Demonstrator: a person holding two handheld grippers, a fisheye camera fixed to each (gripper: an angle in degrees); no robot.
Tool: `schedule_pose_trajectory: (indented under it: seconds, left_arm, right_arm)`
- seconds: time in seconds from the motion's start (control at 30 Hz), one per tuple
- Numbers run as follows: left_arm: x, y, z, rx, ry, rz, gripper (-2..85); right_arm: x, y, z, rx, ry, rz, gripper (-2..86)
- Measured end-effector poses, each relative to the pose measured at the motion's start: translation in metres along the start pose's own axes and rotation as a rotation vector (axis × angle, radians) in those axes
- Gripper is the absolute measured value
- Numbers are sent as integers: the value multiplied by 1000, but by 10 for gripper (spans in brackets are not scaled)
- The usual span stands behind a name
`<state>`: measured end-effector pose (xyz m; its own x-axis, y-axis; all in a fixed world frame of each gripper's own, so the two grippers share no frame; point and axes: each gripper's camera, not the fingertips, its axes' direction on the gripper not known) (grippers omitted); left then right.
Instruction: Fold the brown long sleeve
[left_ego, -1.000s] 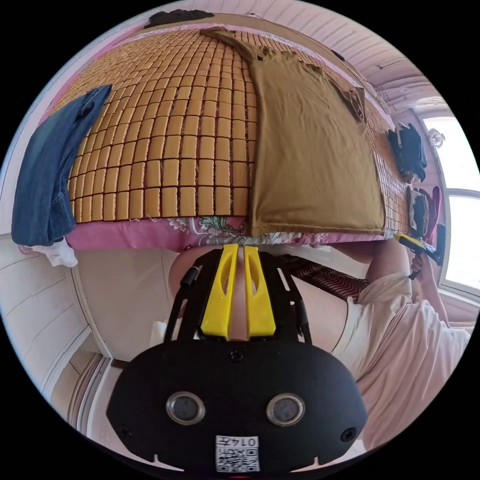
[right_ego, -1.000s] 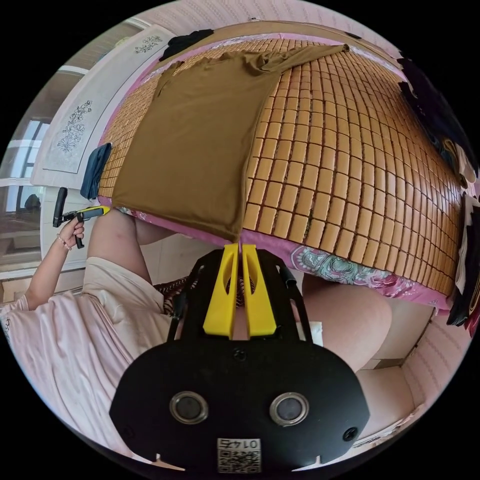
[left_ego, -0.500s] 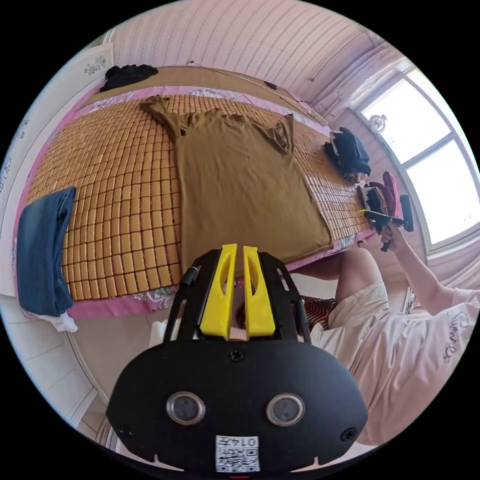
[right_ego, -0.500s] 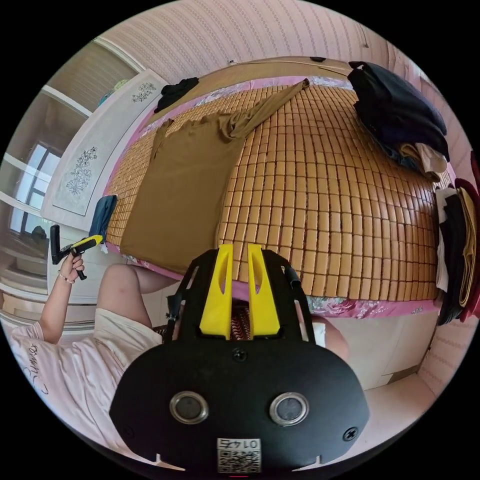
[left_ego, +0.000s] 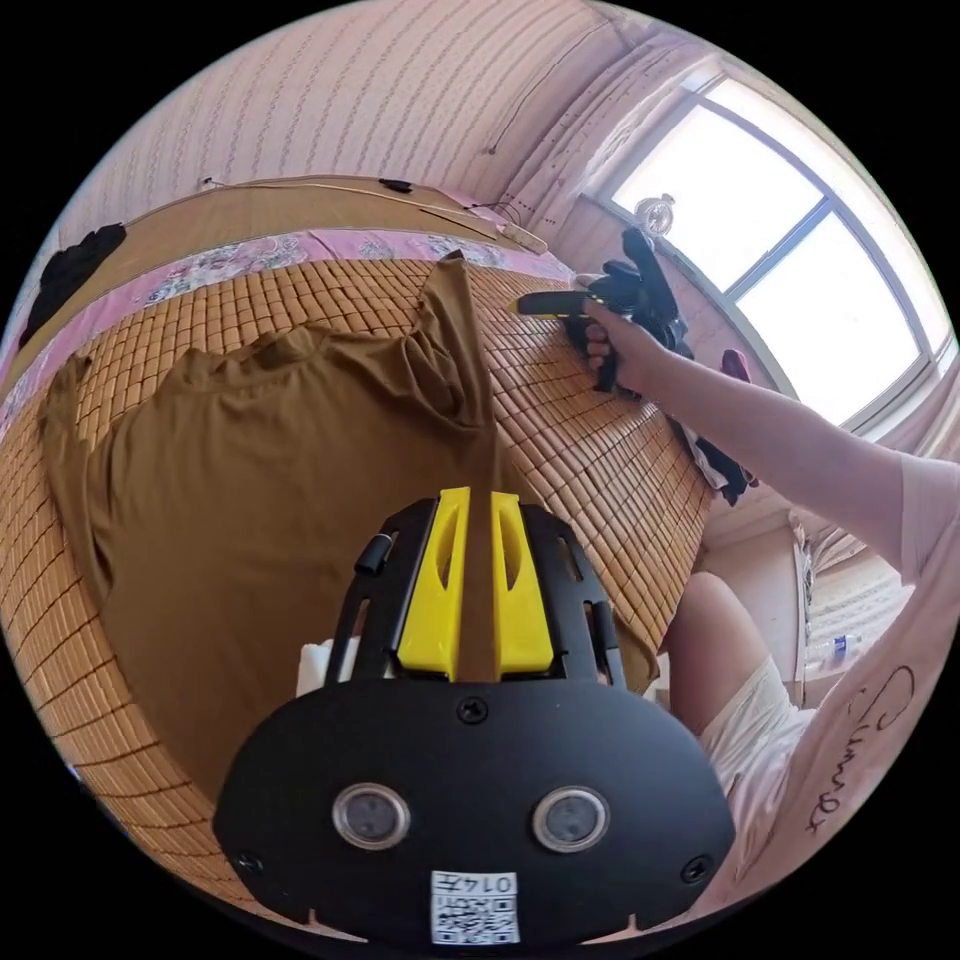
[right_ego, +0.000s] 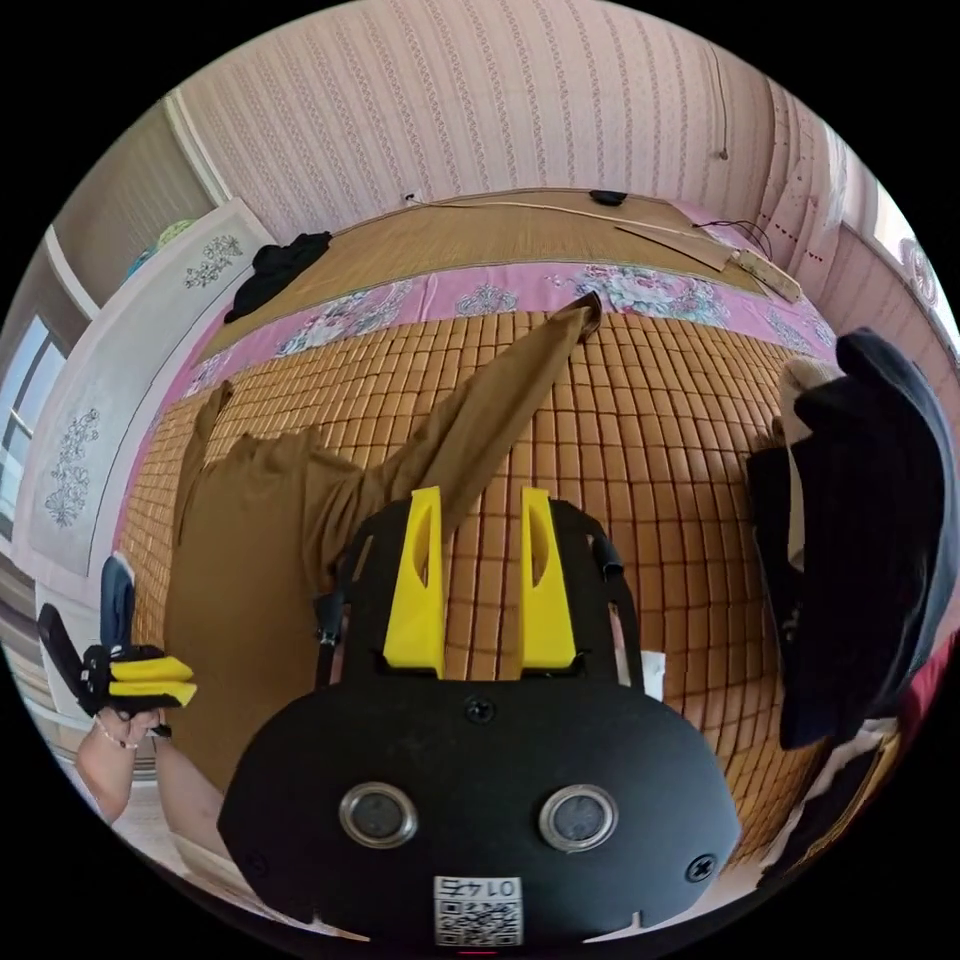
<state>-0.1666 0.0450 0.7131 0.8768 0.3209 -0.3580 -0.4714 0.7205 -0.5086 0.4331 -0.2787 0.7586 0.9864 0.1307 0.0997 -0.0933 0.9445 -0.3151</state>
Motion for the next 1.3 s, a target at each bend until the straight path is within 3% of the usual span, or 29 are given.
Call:
schedule_pose_trajectory:
  seconds: [0.1, 0.2, 0.4, 0.6, 0.83, 0.93, 1.0, 1.07, 1.17, 1.3]
  left_arm:
    - [-7, -33, 30, -22, 41, -16, 44]
    - [-10, -53, 53, -75, 43, -22, 43]
    - [4, -86, 79, -156, 78, -21, 43]
    - [21, -136, 108, -205, 51, -1, 43]
    - [33, -210, 169, -249, -25, 51, 47]
    - [39, -238, 199, -260, -51, 52, 53]
    - [46, -252, 219, -277, -51, 57, 59]
    - [56, -265, 250, -330, -56, 73, 62]
    - [65, -272, 286, -451, -88, 84, 52]
    - [74, -278, 297, -460, -91, 132, 2]
  right_arm:
    - [9, -34, 53, -56, -18, 97, 105]
    - [19, -34, 78, -96, -5, 197, 41]
    - [38, 46, 7, -39, -104, 181, 2]
    - [22, 176, -57, -284, -85, 110, 78]
    - [65, 148, -54, -102, 87, 123, 103]
    - [83, 110, -12, -73, 40, 211, 115]
    - [84, 99, 18, -109, 23, 248, 106]
    - [77, 107, 34, -110, 99, 264, 44]
    - [75, 136, 13, -101, 110, 271, 10]
    - [79, 205, -57, -58, 163, 348, 3]
